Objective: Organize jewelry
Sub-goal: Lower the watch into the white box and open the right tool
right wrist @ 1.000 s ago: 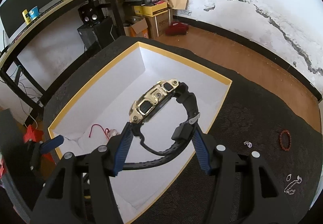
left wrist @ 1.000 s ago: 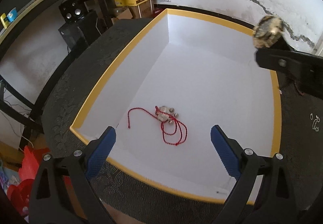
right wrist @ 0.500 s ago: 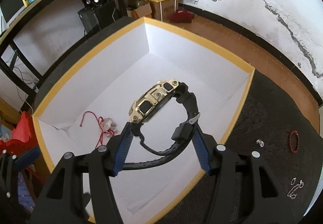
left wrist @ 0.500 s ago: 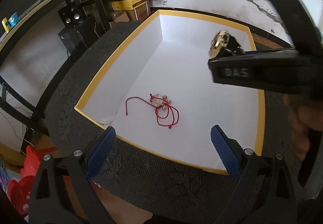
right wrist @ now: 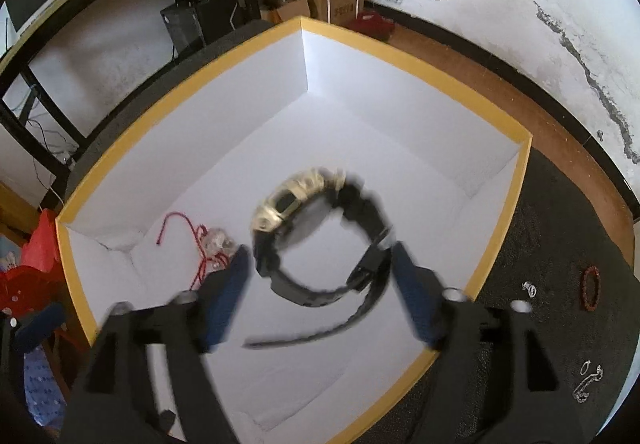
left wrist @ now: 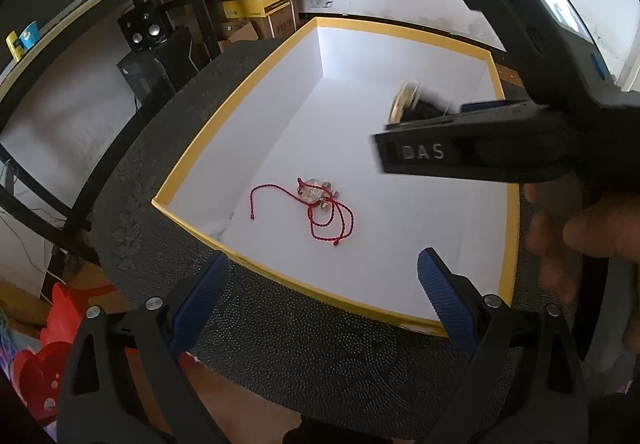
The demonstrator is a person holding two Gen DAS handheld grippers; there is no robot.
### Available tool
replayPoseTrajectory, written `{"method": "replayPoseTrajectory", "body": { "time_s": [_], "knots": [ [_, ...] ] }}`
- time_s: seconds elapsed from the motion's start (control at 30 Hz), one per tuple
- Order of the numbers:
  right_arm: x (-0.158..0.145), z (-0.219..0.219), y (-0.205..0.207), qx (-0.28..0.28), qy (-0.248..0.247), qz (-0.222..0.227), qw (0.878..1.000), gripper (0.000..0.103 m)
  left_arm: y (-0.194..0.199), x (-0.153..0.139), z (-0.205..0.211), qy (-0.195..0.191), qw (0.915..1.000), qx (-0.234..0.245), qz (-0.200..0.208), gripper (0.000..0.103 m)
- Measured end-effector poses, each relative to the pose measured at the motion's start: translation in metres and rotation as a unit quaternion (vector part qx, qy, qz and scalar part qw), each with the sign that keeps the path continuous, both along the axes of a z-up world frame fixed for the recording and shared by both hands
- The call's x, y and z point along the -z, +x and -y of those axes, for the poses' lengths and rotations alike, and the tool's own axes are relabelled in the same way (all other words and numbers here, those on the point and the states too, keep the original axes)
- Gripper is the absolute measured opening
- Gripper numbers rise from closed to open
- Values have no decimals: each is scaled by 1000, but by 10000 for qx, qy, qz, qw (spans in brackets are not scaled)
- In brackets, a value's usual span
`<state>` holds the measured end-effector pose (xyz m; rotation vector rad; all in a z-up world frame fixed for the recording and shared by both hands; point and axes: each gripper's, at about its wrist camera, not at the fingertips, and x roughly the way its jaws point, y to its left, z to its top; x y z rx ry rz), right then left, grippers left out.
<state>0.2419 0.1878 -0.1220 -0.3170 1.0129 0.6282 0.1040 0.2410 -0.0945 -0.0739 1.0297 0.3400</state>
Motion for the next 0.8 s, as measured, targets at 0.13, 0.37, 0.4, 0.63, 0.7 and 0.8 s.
{"method": "replayPoseTrajectory", "body": {
  "time_s": [0.13,0.37,0.4,0.63,0.7,0.8],
  "knots": [
    [-15,4,-3,-60,202,10,9998,97,-2,-5,3,21,10000,-5,29,92],
    [-40,38,-8,148,428,-3,9990,97,-4,-19,14,-27,9998,51,183,92],
    [-46,50,-10,215,460,44,9987,97,-2,-22,17,-26,9997,73,234,92],
    [-79,154,-29,958,423,578,9928,97,16,-31,57,-149,9978,427,490,94],
    [-82,187,-39,1177,426,709,9896,97,24,-30,73,-218,9964,611,542,94],
    [-80,244,-55,1658,343,842,9820,97,38,-27,101,-284,9933,946,595,94]
  ]
}}
